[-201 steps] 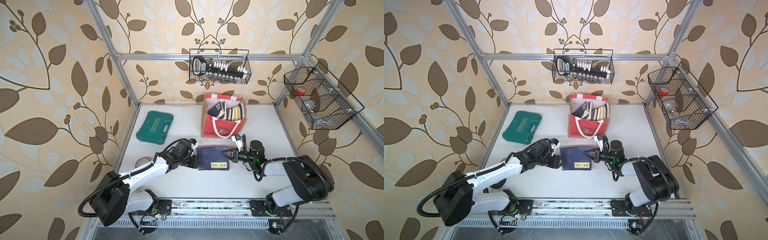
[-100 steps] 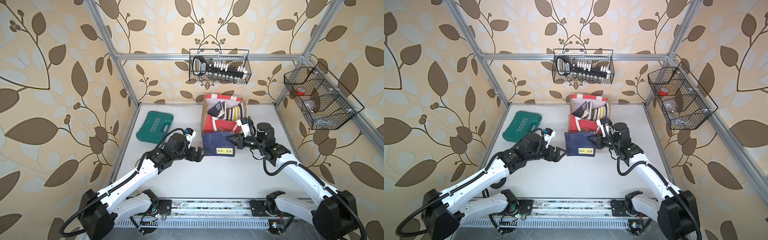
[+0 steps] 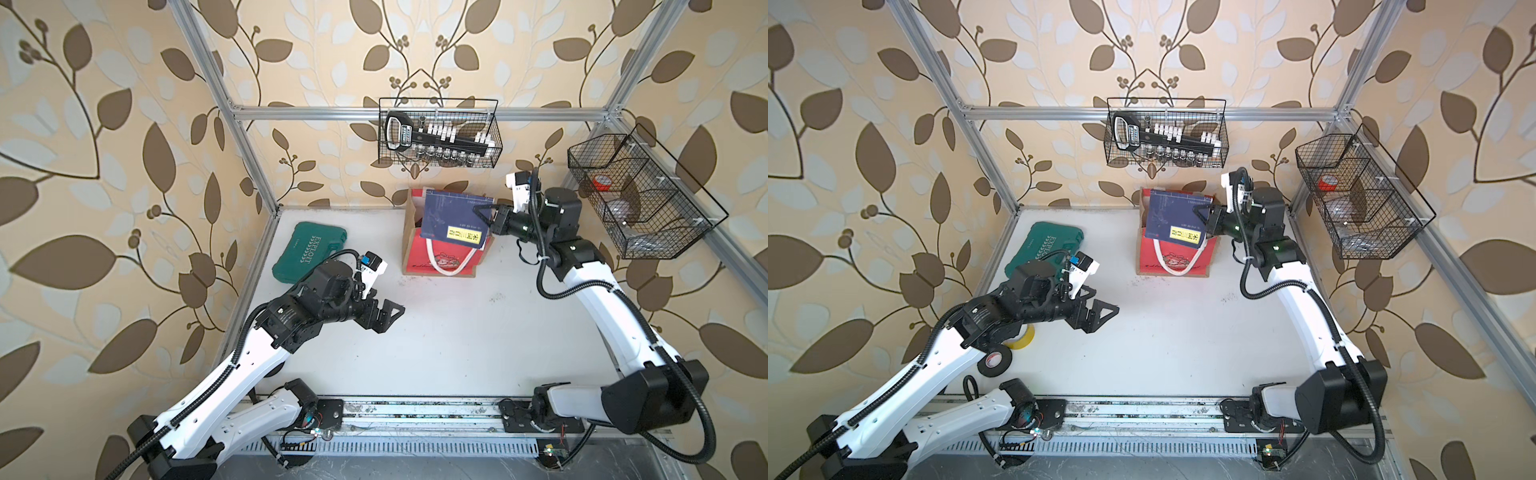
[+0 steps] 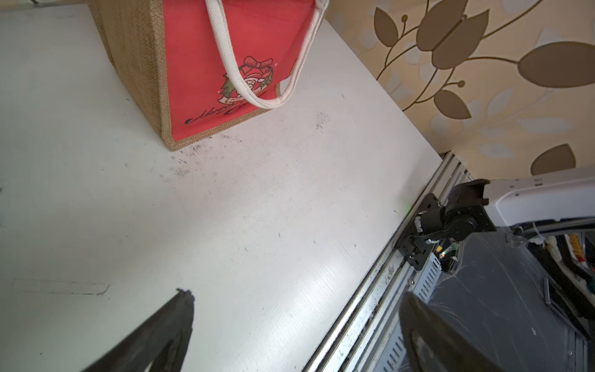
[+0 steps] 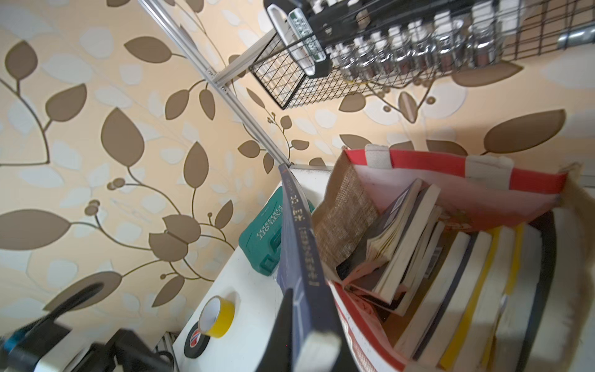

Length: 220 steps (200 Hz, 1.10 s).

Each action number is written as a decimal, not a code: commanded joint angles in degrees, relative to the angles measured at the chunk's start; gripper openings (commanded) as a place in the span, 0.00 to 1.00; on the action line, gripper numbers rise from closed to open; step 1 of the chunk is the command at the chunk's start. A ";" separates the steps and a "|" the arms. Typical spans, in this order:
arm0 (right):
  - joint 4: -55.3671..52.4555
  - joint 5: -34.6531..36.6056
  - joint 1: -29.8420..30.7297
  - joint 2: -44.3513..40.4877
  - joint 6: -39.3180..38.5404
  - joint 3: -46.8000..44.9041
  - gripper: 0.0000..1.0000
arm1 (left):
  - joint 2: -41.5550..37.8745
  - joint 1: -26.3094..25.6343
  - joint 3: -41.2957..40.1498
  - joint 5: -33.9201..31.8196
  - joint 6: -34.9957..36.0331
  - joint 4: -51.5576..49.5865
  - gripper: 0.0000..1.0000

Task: Put the books into the canvas bag
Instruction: Place the book in the canvas bag.

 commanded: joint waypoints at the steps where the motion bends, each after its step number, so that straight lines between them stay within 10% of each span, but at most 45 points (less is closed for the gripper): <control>1: 0.38 2.21 -1.16 5.32 1.53 8.05 0.00 | -3.90 -0.35 -0.56 -3.94 5.34 -3.77 0.99; 90: -6.94 0.77 0.44 17.88 -1.44 18.35 0.00 | -10.78 -0.25 -4.26 -10.26 4.32 -0.38 0.99; 220: -34.86 24.56 14.44 36.74 -11.50 45.61 0.00 | -11.04 0.14 -4.43 -10.34 4.23 -0.38 0.99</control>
